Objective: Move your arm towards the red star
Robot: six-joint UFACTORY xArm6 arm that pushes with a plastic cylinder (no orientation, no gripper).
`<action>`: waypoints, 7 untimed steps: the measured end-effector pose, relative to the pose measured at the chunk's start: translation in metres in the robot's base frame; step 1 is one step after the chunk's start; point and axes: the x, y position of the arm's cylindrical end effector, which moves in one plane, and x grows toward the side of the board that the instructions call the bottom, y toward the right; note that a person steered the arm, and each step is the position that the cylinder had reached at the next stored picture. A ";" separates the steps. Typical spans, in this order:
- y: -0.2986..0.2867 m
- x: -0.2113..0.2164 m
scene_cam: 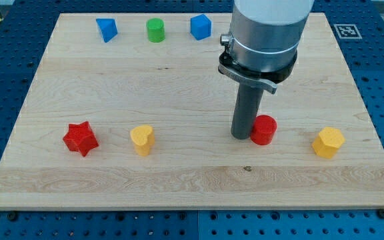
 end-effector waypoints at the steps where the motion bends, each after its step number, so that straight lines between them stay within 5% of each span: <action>1: 0.020 -0.004; 3: 0.074 0.001; 7: -0.078 -0.033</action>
